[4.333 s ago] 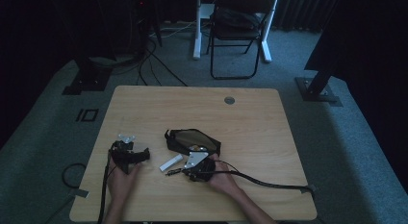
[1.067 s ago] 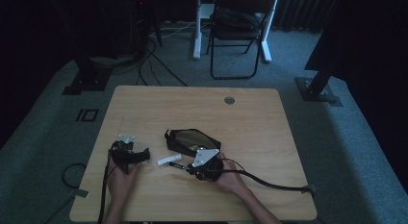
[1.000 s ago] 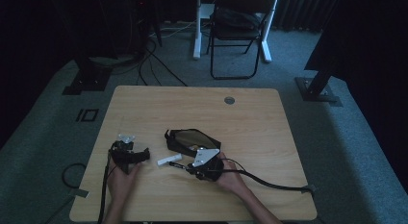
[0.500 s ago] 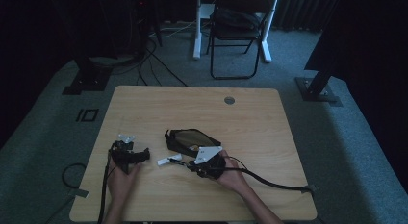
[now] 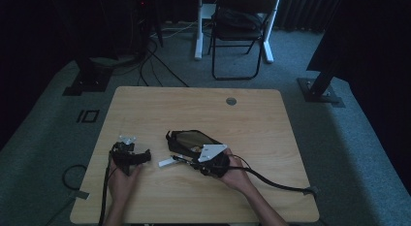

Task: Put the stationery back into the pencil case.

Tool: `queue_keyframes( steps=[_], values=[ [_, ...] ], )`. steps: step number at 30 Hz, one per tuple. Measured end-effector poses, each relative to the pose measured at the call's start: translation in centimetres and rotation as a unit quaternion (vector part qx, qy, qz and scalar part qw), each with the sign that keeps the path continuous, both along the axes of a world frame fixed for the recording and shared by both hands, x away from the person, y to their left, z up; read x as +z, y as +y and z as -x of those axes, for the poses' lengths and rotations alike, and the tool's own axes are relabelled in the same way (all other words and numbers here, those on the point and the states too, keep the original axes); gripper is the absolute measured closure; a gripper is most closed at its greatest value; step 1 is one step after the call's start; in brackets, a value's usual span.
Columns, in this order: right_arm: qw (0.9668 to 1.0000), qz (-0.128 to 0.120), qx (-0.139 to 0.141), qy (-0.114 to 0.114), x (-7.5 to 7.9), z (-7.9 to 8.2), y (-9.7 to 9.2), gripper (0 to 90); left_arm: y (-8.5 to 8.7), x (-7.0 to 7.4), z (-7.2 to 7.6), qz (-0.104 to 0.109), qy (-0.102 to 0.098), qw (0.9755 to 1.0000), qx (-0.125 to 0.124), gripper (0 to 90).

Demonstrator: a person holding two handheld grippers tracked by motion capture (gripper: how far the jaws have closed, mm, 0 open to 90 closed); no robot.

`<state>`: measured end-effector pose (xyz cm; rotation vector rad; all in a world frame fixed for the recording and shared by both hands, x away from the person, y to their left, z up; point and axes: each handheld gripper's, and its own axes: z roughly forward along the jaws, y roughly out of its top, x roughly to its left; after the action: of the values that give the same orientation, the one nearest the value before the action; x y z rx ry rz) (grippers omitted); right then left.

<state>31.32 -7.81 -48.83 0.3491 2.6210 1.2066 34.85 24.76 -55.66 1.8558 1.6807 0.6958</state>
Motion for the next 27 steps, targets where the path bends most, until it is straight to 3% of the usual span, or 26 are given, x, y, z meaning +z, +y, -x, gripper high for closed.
queue_keyframes(
  steps=[27],
  values=[
    [0.9997, -0.011, -0.019, -0.011, 1.7, -1.5, -1.0, 79.7, 0.0, 0.0, 0.0, 0.0, 0.0, 1.0, 0.0, 0.0]
  ],
)
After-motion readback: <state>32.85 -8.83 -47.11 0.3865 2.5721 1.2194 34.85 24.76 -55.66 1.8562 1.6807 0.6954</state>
